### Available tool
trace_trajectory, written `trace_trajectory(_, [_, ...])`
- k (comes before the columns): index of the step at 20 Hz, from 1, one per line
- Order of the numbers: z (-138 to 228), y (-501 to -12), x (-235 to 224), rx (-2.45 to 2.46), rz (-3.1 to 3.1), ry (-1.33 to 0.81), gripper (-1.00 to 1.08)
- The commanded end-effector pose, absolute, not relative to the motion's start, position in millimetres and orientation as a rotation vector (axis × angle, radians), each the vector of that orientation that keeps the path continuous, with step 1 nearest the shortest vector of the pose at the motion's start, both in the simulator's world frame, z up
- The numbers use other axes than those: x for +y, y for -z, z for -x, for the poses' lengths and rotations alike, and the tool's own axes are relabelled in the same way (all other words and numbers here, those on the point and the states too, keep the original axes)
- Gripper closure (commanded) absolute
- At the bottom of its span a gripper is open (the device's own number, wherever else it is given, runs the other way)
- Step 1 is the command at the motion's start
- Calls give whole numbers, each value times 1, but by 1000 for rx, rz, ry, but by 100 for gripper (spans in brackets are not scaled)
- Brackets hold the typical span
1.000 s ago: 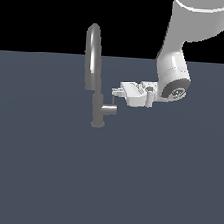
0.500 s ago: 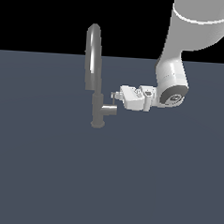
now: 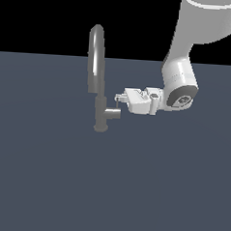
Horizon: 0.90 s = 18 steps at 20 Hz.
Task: Turn on the faucet by rotating a designated handle.
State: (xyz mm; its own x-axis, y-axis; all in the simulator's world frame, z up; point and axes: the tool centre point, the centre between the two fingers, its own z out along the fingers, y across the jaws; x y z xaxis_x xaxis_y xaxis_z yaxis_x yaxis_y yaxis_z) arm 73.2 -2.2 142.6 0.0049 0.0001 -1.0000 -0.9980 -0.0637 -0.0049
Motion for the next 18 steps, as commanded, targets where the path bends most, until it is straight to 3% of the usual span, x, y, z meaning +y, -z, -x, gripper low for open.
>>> trace_trajectory(1, [-68, -145, -2, 1175, 1258, -1252, 108])
trace_trajectory(18, [-32, -145, -5, 1175, 1258, -1252, 108])
